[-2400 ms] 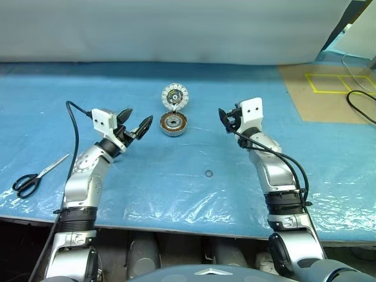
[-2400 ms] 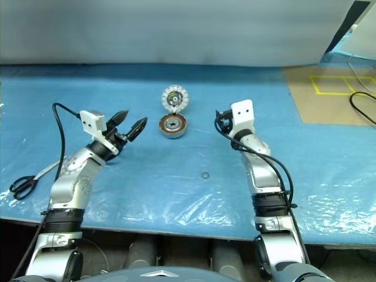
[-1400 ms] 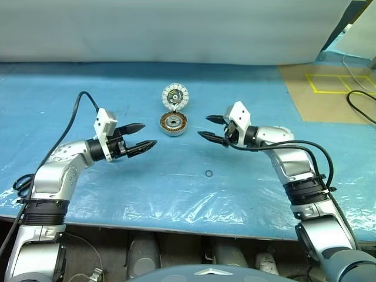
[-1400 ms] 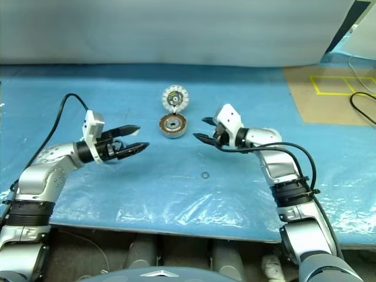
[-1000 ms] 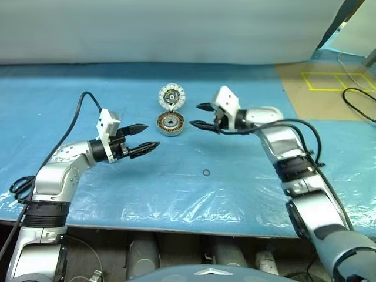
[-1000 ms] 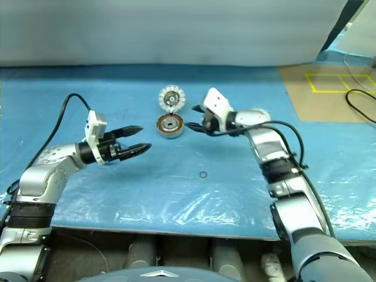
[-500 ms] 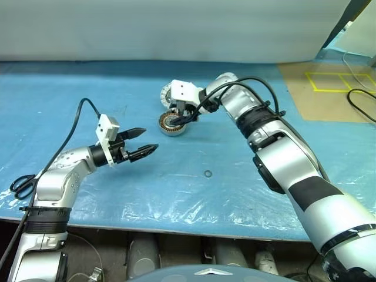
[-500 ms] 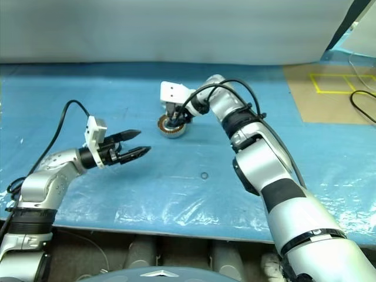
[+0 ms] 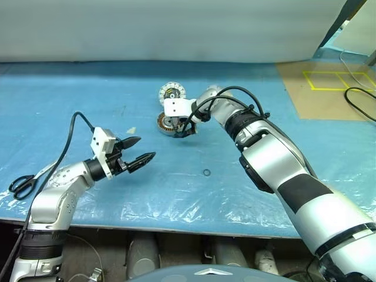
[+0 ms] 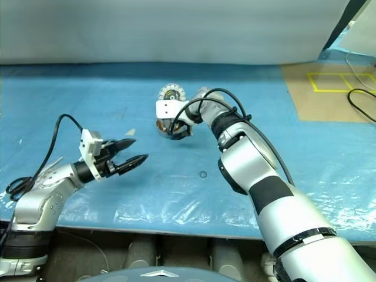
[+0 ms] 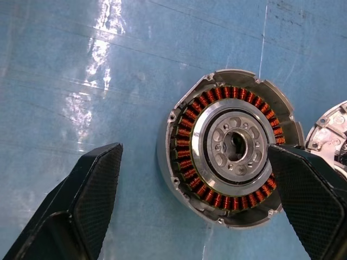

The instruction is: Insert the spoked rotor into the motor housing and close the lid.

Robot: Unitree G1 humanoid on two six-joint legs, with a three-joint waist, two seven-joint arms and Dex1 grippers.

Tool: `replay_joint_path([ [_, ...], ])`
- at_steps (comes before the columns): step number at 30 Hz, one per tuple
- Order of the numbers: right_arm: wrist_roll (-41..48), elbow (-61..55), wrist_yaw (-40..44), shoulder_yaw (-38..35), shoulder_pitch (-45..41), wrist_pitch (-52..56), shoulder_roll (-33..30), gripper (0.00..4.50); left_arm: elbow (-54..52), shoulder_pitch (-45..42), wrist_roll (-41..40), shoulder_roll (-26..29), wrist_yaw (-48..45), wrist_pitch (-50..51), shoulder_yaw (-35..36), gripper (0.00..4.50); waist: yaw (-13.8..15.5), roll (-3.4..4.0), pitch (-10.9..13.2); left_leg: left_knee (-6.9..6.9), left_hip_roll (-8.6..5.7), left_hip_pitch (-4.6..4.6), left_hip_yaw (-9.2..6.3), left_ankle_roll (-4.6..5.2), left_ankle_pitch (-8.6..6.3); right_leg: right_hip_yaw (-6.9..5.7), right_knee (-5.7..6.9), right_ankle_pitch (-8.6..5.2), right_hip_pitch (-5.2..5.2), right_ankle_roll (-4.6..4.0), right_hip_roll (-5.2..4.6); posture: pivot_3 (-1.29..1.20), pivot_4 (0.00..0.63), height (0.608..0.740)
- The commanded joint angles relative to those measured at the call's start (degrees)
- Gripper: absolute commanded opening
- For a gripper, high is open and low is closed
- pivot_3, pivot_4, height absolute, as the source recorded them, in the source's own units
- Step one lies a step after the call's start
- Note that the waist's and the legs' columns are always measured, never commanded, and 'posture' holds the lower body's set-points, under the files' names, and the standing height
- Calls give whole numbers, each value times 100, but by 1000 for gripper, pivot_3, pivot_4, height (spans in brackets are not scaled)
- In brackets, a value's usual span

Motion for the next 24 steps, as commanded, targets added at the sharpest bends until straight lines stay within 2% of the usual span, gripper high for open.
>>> replay_joint_path([
  [1, -29, -19, -183, -162, -184, 61, 78, 4483, -272, 25, -85, -28, 61, -80, 76, 4500, 2, 0, 0, 0, 0, 0, 1, 0, 0, 1, 0, 0, 0, -1, 0, 0, 150, 740],
  [8, -234, 37, -538, -177, -118, 220, 266, 4483, -332, 113, -65, -81, 117, -89, 32, 4500, -1, 2, 1, 0, 2, -1, 4, 0, 1, 1, -1, 1, -2, -1, 1, 0, 150, 740],
  [24, -193, 86, -772, -526, 16, 1355, 605, 4483, -777, 215, -181, -230, 422, 146, -117, 4500, 5, 5, 3, 0, 3, 3, 6, -19, -6, 2, 2, 1, -1, -2, 1, 0, 150, 740],
])
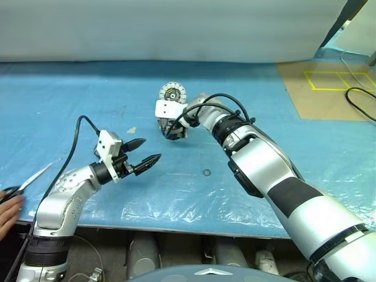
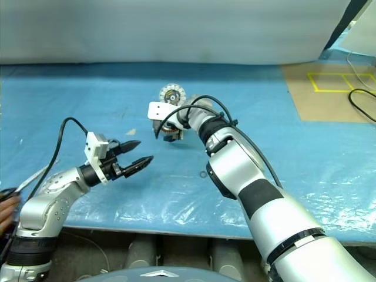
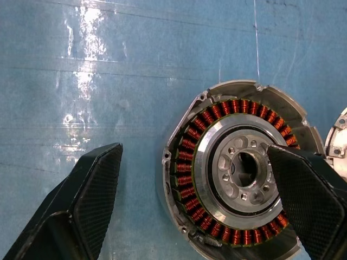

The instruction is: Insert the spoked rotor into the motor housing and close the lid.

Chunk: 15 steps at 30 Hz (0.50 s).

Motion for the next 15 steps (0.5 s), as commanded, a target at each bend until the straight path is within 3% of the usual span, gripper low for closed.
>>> replay_joint_path([
  [1, 23, -35, -23, -100, -12, 138, 38, 4483, -310, 14, -146, -2, 58, 34, 40, 4500, 1, 0, 0, 0, 0, 0, 0, -1, 0, 0, 0, 0, 0, 0, 0, 0, 150, 740],
  [15, -63, -53, 26, -62, 248, 270, 100, 4483, -325, 16, -153, -55, 137, 16, -29, 4500, 2, 0, 0, 4, 0, 10, 1, -2, -1, 3, 10, 0, 4, 0, 0, 0, 150, 740],
])
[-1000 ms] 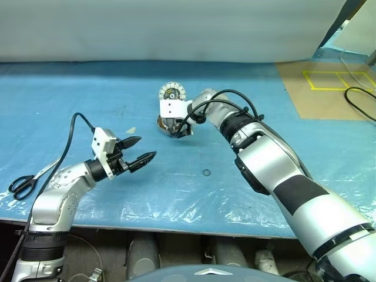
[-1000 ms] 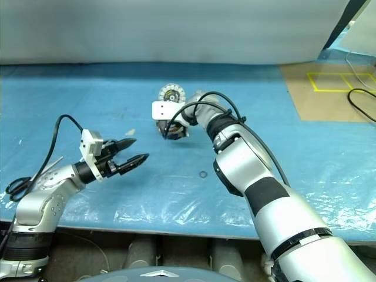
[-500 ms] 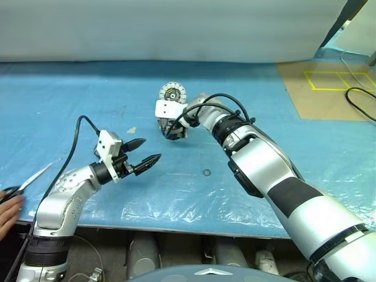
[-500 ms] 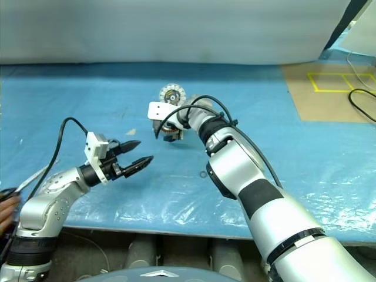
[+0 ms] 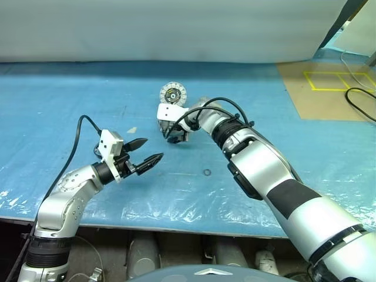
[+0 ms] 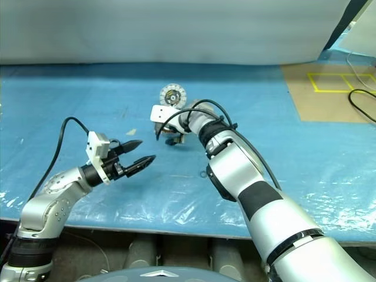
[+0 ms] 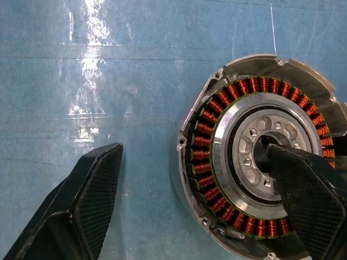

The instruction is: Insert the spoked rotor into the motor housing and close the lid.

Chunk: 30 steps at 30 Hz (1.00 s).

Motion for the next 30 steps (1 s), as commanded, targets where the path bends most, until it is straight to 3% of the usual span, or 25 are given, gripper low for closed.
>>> replay_joint_path([
  [1, -52, -32, 13, 14, 104, 26, 51, 4483, -224, 12, -61, -8, 14, -67, 9, 4500, 0, 0, 0, 0, 0, 2, 1, 0, 0, 1, 1, 0, 0, 0, 0, 0, 150, 740],
  [2, -56, -31, 6, 10, 107, 41, 56, 4483, -227, 24, -53, -11, 16, -74, 3, 4500, 0, 0, 0, 0, 0, 4, 1, 0, -1, 2, 3, 0, 1, 0, 0, 0, 150, 740],
  [5, -120, -33, -9, 55, 112, 17, 45, 3895, -238, 45, -53, -22, 23, -86, -8, 4500, 0, 0, 0, 2, 0, 6, 2, -1, -1, 3, 9, 0, 1, 0, 0, 0, 150, 740],
  [11, -240, -80, 150, 169, 103, -125, -50, 2206, -110, 25, 24, -96, 15, -202, -43, 4500, -1, 0, -1, 3, 0, 8, 3, -2, 0, 4, 11, 0, 2, 0, 0, 0, 150, 740],
  [15, -222, -157, 290, 194, 112, -152, -97, 1903, -12, 23, 50, -125, -30, -289, -54, 4500, 6, 1, 0, 7, 0, 20, 6, 1, -2, 7, 29, -2, 5, -3, -1, 0, 150, 740],
  [21, -16, -680, 1034, 158, 314, 42, -241, 1885, 150, -85, -145, -71, -185, -294, 137, 4500, 11, 1, 0, 14, 1, 26, 6, 1, -3, 8, 54, -21, 4, -34, -1, 0, 150, 740],
  [24, 96, -1522, 1600, 184, 661, 476, -493, 1885, 204, -139, -229, 41, -277, -250, 242, 4500, 17, 0, -1, 14, 1, 26, 6, 2, -3, 7, 57, -22, 5, -36, -1, 0, 150, 740],
  [30, 423, -5188, 2915, 340, 2053, 2295, -1498, 1885, 298, -148, -368, 404, -641, -130, 346, 4500, 81, -4, -2, 15, -7, 23, 1, 12, 5, 8, 56, -22, 9, -35, -2, 0, 150, 740],
])
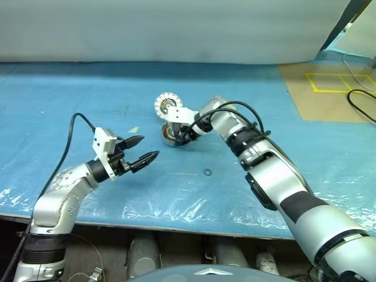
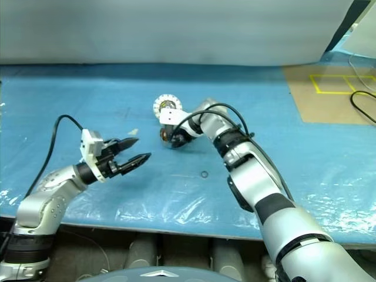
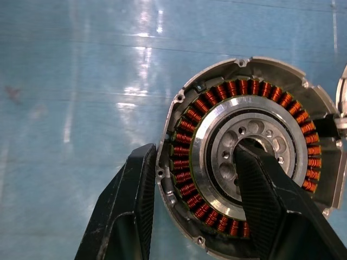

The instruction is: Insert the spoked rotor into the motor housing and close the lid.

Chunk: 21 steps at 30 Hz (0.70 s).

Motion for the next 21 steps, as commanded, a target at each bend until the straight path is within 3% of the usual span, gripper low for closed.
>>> replay_joint_path([
  [1, 204, -1996, 771, 231, 657, 1131, -523, 1885, -17, -14, -251, 193, -309, 91, 163, 4500, 19, -1, 0, 0, -1, 0, 0, 4, 5, 0, -1, 0, 1, 1, 0, 0, 150, 740],
  [6, 323, -3752, 1122, 586, 1264, 2140, -1205, 1885, 52, -51, -187, 406, -572, 153, 40, 4500, 10, -1, 1, -3, 1, 13, 0, -16, -4, 3, 0, -1, 4, 2, 1, 0, 150, 740],
  [10, 472, -4362, 1104, 875, 1324, 2727, -1344, 1885, 60, -88, -181, 370, -572, 189, -75, 4500, -47, -1, 1, -6, -1, 31, 4, -17, -4, 14, 1, -1, 11, 3, 2, 0, 150, 740],
  [21, 910, -4475, 494, 1592, 1265, 3915, -1118, 1885, -323, 126, -260, 284, -434, 414, -250, 4500, -58, -2, 0, -18, -2, 72, 17, -26, -1, 30, 1, -3, 36, 4, 3, 0, 150, 740],
])
